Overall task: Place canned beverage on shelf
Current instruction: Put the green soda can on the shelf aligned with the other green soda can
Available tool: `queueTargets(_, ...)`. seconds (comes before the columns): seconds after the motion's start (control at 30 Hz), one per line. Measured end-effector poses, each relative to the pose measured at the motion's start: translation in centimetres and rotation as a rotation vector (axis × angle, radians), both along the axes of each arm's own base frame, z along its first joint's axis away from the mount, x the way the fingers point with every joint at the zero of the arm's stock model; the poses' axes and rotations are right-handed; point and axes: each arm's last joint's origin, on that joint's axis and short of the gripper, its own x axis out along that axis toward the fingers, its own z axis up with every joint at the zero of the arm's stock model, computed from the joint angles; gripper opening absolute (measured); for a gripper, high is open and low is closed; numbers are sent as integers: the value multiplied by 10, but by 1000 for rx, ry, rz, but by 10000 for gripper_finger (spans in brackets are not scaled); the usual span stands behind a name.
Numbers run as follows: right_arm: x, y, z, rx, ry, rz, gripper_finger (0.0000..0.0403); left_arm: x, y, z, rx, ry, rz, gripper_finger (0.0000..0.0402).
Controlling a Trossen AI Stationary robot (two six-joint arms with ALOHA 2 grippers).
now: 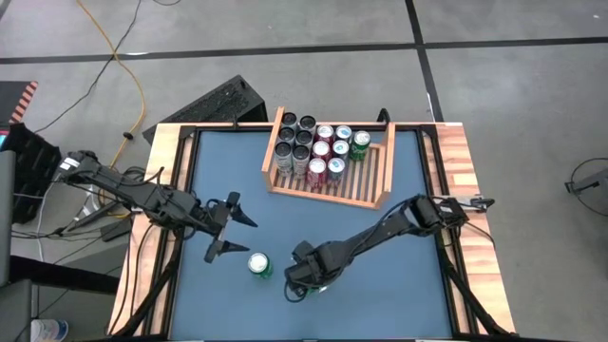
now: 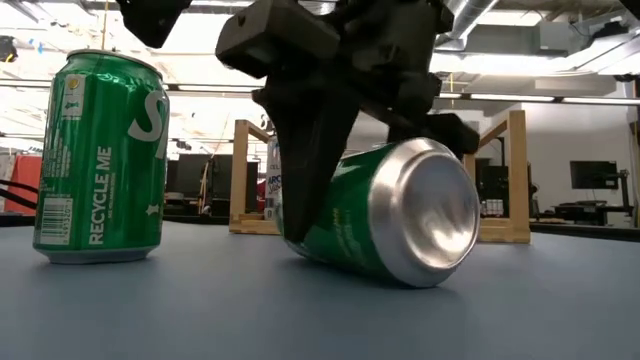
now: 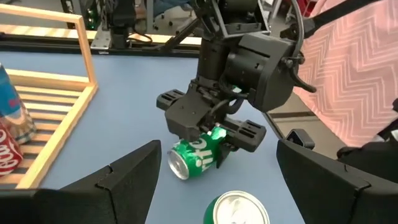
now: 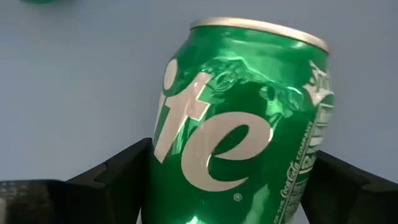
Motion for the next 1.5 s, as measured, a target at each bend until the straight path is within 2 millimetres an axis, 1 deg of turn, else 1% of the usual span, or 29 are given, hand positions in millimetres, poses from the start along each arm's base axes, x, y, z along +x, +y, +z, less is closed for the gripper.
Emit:
queueTargets(0.17,-3,7,2,-182,-84,14,286,0,-1,0,-34,9,3,306)
queueTargets(0.3,-9,21,-3,-358,-196,11,285,-1,-3,0,-44,10,-4,306)
queueTargets(0.4,-22,35,-12,-504,-292,-38,285,-1,-3,0,-41,7,5,306)
queueTargets(0.5,-44,49,-29,-730,-424,-82,285,-2,-4,1,-27,-2,13,306)
queueTargets(0.63,-82,57,-62,-912,-637,-189,285,-1,-3,1,-22,-7,35,306)
queueTargets(0.7,-103,59,-80,-955,-779,-239,285,-1,-3,1,-20,-12,55,306)
queueTargets(0.8,-133,53,-105,-994,-937,-265,285,-1,-2,2,-14,-20,97,306)
queueTargets(0.87,-147,49,-114,-946,-1006,-302,285,-1,-1,3,-13,-30,122,306)
queueTargets(0.93,-156,47,-120,-911,-1045,-323,285,0,-1,4,-17,-41,134,306)
queueTargets(0.97,-159,47,-121,-912,-1045,-316,286,0,-1,4,-18,-42,133,306)
queueTargets(1.03,-158,48,-120,-956,-1013,-271,301,0,-1,4,-15,-40,135,306)
queueTargets(1.13,-151,55,-115,-1056,-902,-156,319,0,0,4,-13,-43,166,306)
queueTargets(1.23,-140,59,-108,-1106,-801,-83,316,0,1,4,-8,-45,204,306)
queueTargets(1.37,-127,59,-103,-1094,-733,-65,311,0,1,4,-18,-43,209,306)
queueTargets(1.5,-122,57,-103,-1068,-726,-86,324,0,1,2,-24,-28,206,306)
